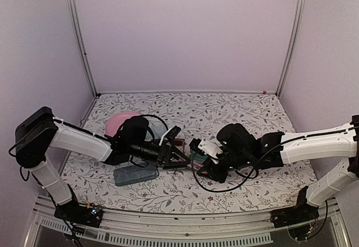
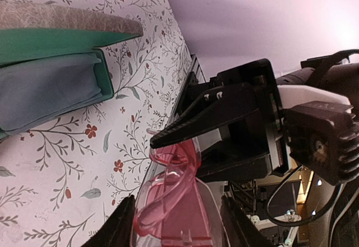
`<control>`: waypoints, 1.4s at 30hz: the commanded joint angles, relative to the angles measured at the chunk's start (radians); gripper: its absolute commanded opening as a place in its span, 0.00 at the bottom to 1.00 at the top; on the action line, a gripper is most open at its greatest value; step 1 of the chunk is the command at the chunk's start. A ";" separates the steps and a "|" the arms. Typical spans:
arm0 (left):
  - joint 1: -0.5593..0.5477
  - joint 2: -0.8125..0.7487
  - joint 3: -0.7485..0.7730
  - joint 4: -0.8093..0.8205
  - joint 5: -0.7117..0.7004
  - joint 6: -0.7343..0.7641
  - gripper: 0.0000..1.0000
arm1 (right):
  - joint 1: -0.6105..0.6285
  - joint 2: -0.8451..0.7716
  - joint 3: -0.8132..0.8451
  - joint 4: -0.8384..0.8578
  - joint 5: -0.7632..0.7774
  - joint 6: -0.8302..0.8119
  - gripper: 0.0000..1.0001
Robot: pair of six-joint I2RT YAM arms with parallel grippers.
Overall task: Organize the sunglasses
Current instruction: Pass from the left arm to the right, then place the sunglasses.
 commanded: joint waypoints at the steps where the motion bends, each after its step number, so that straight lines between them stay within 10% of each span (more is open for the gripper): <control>1: 0.008 0.002 -0.008 -0.014 0.002 0.032 0.36 | -0.003 -0.020 -0.012 0.012 0.055 0.036 0.30; 15: 0.009 -0.032 -0.016 -0.058 -0.017 0.069 0.70 | -0.004 -0.030 -0.047 0.010 0.059 0.054 0.30; 42: 0.012 -0.275 -0.020 -0.384 -0.372 0.316 0.73 | -0.242 0.227 0.153 -0.176 -0.232 -0.186 0.32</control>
